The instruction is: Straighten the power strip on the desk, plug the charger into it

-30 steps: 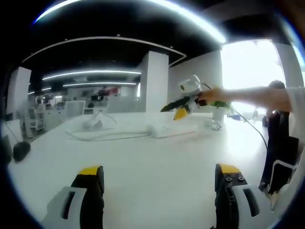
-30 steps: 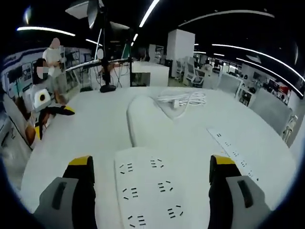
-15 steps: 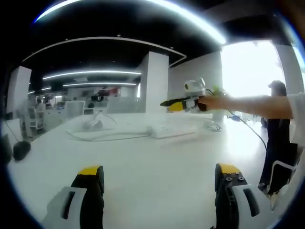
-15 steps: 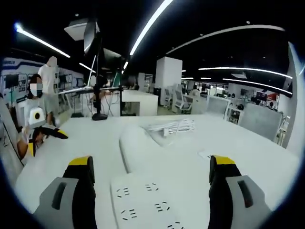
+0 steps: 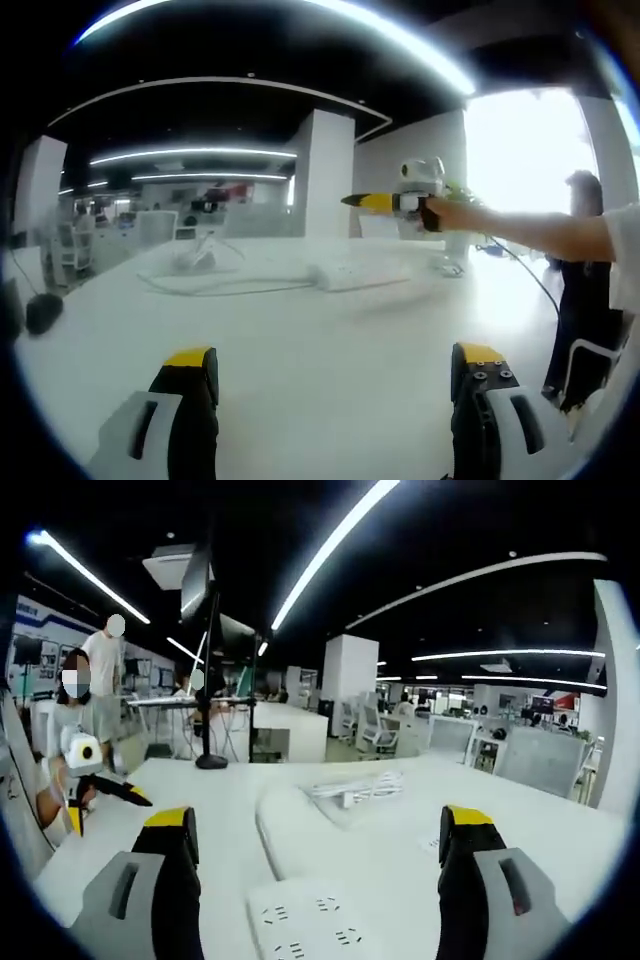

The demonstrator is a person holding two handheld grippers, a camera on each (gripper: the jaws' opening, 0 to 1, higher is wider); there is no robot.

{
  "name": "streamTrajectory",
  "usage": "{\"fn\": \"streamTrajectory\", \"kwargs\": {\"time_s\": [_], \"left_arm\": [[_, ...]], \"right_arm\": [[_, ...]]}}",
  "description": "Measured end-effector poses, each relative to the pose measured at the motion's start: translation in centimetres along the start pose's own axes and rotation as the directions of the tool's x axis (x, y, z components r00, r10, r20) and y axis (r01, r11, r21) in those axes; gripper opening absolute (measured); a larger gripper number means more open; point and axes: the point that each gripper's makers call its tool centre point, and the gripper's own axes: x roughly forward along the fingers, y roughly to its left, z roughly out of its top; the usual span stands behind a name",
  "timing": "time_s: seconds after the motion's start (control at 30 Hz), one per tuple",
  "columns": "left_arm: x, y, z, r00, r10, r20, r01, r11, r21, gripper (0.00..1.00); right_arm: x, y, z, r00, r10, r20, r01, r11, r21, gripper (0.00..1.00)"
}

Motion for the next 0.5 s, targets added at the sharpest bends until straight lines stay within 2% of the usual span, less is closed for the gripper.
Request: {"fn": "streamTrajectory", "kwargs": {"time_s": [0.1,0.17,0.2,0.5], "left_arm": [[0.0,-0.1,0.0,1.000,-0.003,0.000,0.003,1.000,-0.001,0.99],[0.0,-0.1,0.0,1.000,-0.005,0.002,0.005,1.000,-0.001,0.99],[0.0,-0.1,-0.1,1.000,-0.006,0.001,0.006,1.000,-0.003,0.99],[0.2,-0.6,-0.3,1.000,-0.020,-0.001,0.020,1.000,-0.002,0.99]], "right_arm": [[-0.8,-0.5,0.5,0.999,-0.045,0.021,0.046,0.999,-0.013,1.00],[-1.2,-0.8,0.3,0.997,-0.070,0.007,0.071,0.997,-0.017,1.00],[-1.8,-1.4,-0.1,0.993,-0.117,-0.019,0.116,0.993,-0.032,0.99],[-5.0,-1.8,0.5,0.976,-0.215,0.033,0.216,0.976,-0.032,0.99]]}}
